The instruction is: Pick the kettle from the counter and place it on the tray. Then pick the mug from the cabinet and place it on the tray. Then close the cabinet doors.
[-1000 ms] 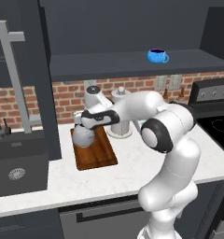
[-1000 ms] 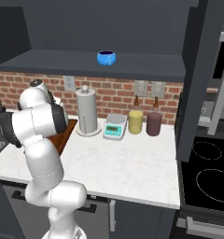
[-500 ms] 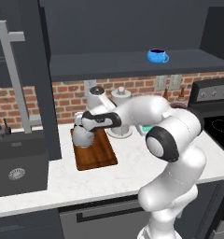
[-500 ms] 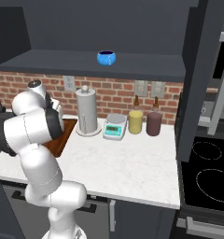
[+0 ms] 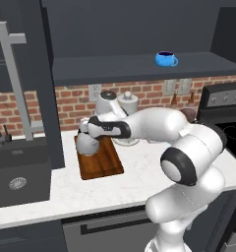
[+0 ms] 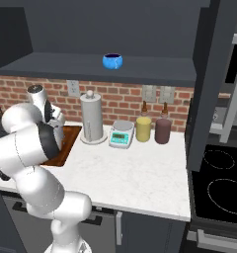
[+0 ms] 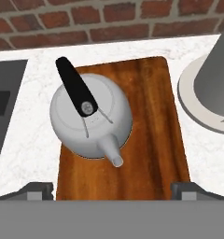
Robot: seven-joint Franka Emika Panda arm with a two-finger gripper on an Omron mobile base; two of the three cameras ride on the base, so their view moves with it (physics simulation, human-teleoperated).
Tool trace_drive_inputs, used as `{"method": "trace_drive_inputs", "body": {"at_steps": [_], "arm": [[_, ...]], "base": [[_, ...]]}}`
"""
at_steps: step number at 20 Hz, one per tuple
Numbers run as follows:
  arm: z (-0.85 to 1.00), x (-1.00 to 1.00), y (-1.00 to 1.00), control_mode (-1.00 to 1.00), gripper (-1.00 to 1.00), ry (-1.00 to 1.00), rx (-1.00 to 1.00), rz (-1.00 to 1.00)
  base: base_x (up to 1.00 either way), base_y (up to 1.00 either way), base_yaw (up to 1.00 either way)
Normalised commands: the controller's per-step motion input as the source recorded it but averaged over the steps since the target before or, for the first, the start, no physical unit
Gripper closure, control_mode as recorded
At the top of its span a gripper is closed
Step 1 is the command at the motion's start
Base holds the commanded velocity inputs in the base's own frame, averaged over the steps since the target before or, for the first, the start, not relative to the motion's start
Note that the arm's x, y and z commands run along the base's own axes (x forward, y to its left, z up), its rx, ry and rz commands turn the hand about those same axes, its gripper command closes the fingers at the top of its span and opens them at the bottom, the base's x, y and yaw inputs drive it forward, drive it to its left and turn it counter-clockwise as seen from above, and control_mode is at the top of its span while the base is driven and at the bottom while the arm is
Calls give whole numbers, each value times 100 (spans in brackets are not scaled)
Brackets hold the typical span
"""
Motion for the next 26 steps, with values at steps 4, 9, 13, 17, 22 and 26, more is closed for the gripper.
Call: {"method": "trace_drive_inputs", "body": {"at_steps": [4,9,13,17,22,26], "arm": [[13,-54,-14,-100,-100,0,0,0],[19,-65,-21,-100,-100,0,0,0],[33,-61,-20,-100,-100,-1,0,0],[47,-59,-26,-100,-100,-4,0,0],[56,-53,-31,-100,-100,-7,0,0],[57,-43,-33,-100,-100,-5,0,0]], "base": [[0,0,0],[0,0,0],[0,0,0],[0,0,0],[0,0,0],[0,0,0]]}}
